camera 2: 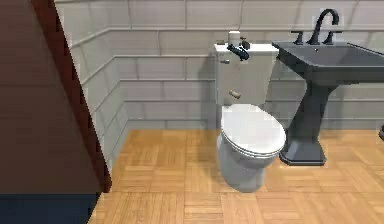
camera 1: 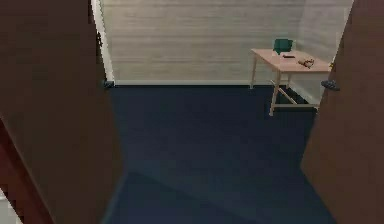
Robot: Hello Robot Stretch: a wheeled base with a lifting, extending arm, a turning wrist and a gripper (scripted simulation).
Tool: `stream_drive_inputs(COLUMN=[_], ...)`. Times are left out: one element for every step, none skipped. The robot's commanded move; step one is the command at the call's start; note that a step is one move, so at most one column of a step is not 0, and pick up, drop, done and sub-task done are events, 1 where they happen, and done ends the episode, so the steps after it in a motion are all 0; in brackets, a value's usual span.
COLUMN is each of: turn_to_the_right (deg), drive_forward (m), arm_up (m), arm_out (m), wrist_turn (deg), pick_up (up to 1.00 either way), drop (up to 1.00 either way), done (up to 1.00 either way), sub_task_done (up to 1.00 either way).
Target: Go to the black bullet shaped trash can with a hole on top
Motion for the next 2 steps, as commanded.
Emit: stream_drive_inputs(turn_to_the_right=[45.0,45.0], drive_forward=[0.0,0.0], arm_up=[0.0,0.0], arm_out=[0.0,0.0], wrist_turn=[0.0,0.0], pick_up=[0.0,0.0], drop=[0.0,0.0], done=[0.0,0.0], sub_task_done=[0.0,0.0])
